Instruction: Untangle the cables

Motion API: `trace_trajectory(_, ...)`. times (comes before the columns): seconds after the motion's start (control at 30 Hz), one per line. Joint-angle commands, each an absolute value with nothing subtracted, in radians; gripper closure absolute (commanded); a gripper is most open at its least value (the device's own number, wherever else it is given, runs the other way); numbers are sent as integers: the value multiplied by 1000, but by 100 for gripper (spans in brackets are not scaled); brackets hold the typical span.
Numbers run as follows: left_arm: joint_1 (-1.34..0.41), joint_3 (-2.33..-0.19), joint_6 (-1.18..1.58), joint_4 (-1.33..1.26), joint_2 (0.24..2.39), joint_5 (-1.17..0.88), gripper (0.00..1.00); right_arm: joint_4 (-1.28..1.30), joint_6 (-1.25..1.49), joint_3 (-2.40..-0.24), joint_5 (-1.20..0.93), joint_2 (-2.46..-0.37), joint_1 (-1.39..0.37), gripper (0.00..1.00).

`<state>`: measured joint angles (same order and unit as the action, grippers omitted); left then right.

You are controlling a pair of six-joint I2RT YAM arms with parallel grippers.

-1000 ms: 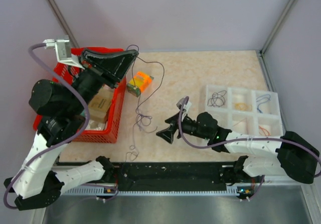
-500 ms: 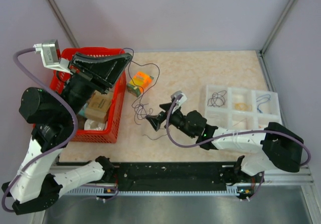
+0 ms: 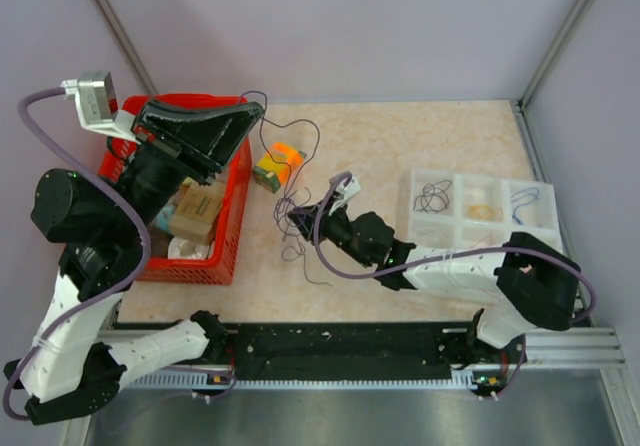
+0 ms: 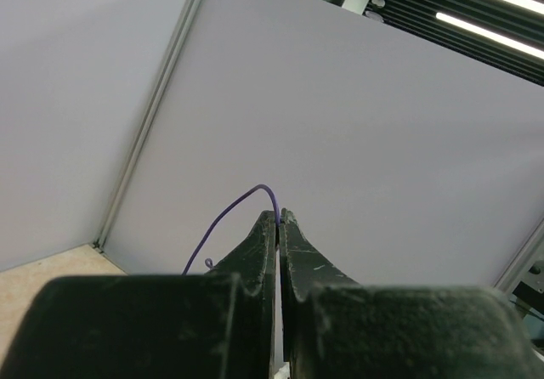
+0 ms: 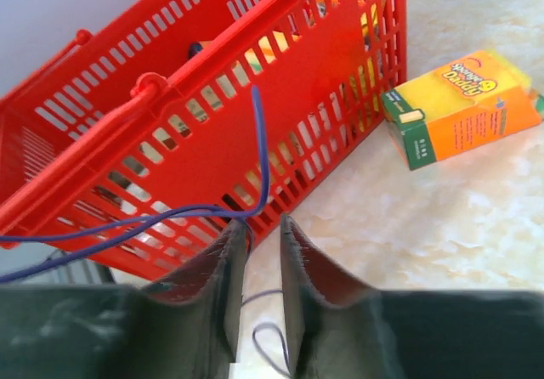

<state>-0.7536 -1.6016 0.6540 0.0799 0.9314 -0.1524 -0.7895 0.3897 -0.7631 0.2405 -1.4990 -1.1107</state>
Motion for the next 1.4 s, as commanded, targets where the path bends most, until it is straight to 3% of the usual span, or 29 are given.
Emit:
trace_trajectory(0.0, -756, -1667, 627, 61, 913, -167, 100, -858, 503, -789, 329, -1546, -1105, 93)
trace_trajectory(0.03, -756, -1692, 609, 75, 914, -172, 100, -842, 537, -781, 363, -1549, -1100, 100)
trace_trajectory(0.23, -756, -1844, 460, 202, 896, -114, 100, -695, 658, -661, 443, -1549, -1039, 100)
trace_trajectory(0.53, -756, -1821, 423, 210, 879, -89, 100, -623, 677, -477, 442, -1457, -994, 100)
trace_trajectory(0.73, -756, -1806, 414, 218, 865, -74, 100, -536, 595, -518, 427, -1372, -980, 100)
trace_trajectory(1.17, -755, -1235, 567, 291, 746, 24, 100, -82, 396, -779, 431, -959, -971, 100)
trace_trajectory(1.37, -756, -1088, 571, 363, 669, 67, 100, 106, 321, -974, 402, -874, -856, 100)
